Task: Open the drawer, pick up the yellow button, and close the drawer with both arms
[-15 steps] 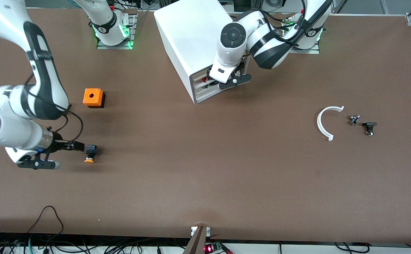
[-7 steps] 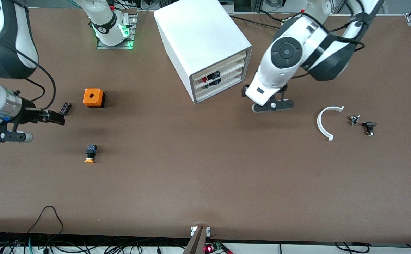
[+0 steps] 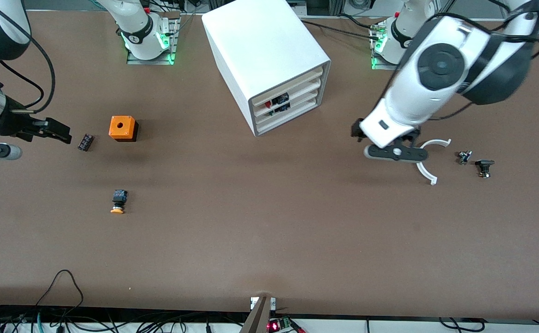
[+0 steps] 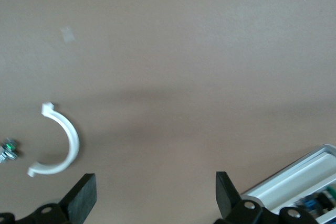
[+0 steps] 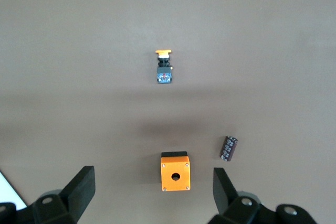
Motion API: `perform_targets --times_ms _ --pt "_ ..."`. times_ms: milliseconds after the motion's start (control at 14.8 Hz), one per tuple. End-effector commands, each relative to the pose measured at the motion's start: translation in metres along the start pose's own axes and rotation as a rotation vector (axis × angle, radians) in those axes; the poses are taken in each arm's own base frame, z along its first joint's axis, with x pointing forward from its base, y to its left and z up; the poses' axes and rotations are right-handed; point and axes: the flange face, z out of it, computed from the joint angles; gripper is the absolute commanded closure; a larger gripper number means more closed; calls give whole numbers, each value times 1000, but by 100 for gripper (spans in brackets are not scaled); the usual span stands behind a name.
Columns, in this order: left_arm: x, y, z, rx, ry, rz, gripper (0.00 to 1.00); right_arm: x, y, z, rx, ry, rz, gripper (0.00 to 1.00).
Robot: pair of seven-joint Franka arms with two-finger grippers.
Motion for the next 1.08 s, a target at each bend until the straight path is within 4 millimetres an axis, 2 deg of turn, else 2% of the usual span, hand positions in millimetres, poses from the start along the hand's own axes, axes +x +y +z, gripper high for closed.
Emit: perform_targets --times_ms 0,68,203,406,541,609,812,1014 --pt "0 -50 -28 50 47 63 0 -2 -7 -28 -8 15 -10 1" --pt "-3 -52 -34 45 51 77 0 -2 -11 -32 -9 21 -16 1" --pt "-11 -86 -45 -16 49 25 0 -3 -17 -33 -14 22 -32 1" --pt "-25 -125 -51 -27 65 44 0 -7 -25 -37 -23 11 -24 1" --pt "-39 -156 -58 -58 86 46 0 -16 -24 -39 -21 22 15 1" --pt "-45 -164 -67 -47 105 42 0 -23 -24 -36 -22 37 18 1" --pt "-58 -173 -68 -8 102 41 0 -45 -25 -30 -19 99 15 1" --pt "-60 -169 -70 1 107 43 0 -45 -25 -32 -21 96 12 1"
